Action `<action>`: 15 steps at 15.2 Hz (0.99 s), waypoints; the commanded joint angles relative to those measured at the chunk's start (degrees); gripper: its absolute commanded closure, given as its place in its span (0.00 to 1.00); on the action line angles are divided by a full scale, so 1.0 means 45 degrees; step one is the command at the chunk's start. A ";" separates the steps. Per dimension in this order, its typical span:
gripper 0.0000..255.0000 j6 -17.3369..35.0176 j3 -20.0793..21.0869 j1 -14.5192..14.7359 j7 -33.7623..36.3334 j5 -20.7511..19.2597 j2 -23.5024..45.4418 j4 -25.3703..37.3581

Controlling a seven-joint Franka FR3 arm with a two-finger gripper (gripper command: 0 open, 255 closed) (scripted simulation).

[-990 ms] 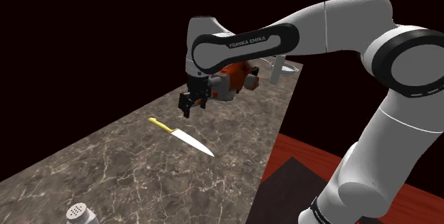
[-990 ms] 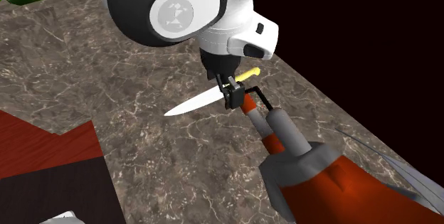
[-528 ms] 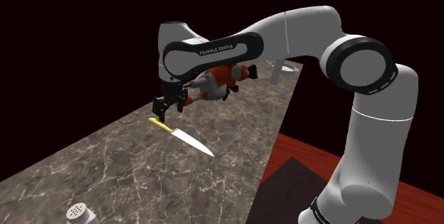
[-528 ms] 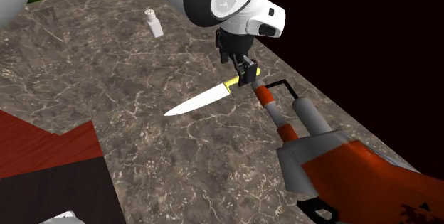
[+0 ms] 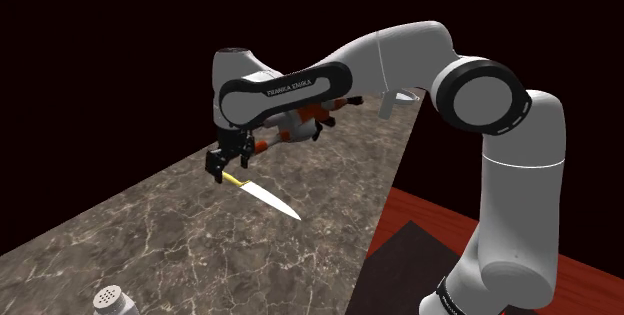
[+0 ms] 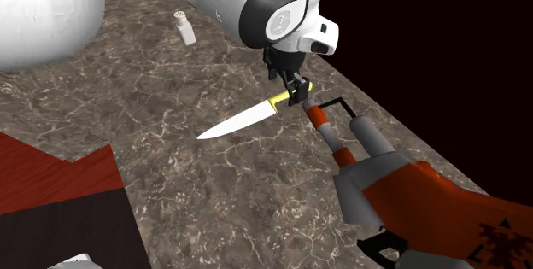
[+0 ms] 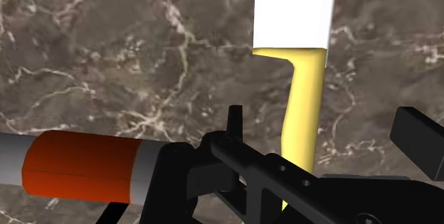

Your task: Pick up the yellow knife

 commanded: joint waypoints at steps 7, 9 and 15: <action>1.00 0.0227 -0.0030 -0.0008 0.0027 -0.0035 0.0103 -0.0171; 1.00 0.0229 -0.0030 -0.0008 0.0027 -0.0034 0.0102 -0.0175; 1.00 -0.0053 -0.0013 -0.0019 0.0007 0.0004 -0.0012 -0.0002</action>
